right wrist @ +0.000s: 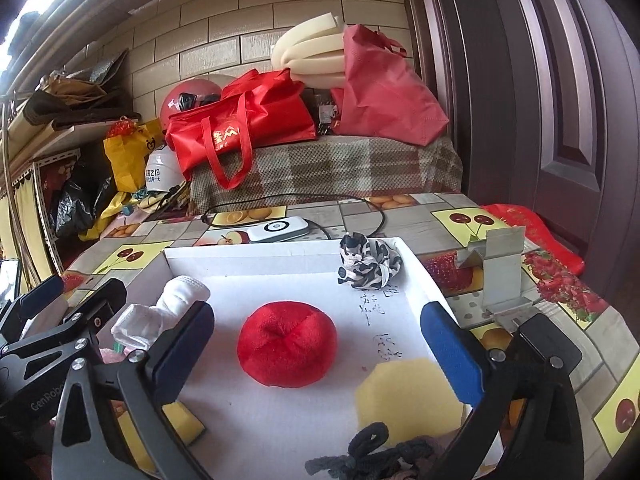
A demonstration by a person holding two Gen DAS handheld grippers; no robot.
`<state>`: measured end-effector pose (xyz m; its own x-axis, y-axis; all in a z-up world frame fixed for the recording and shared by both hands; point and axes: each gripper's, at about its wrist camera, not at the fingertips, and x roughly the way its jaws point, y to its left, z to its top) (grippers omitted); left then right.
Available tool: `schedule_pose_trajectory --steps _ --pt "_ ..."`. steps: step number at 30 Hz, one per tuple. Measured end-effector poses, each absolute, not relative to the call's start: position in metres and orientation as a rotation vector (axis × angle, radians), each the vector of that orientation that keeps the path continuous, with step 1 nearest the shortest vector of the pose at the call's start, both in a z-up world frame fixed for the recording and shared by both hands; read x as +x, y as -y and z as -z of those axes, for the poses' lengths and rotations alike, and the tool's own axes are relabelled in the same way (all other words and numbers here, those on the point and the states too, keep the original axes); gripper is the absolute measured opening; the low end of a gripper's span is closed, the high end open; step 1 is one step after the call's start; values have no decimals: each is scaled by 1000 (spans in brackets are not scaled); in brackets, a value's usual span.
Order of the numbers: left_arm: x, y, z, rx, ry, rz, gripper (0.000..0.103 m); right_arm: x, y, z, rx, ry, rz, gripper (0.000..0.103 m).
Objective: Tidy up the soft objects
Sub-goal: 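Lift both open grippers out of the white box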
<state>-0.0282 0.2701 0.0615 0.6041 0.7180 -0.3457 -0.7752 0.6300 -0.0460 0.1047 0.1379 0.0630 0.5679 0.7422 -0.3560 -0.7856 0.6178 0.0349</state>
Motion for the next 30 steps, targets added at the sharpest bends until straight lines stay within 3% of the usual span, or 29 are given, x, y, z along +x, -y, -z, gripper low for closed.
schedule_pose_trajectory --steps 4,30 --pt "-34 -268 -61 -210 -308 -879 103 95 -132 -66 -125 -284 -896 103" --pt "-79 -216 -63 -147 -289 -817 103 78 -77 -65 -96 -301 -846 103"
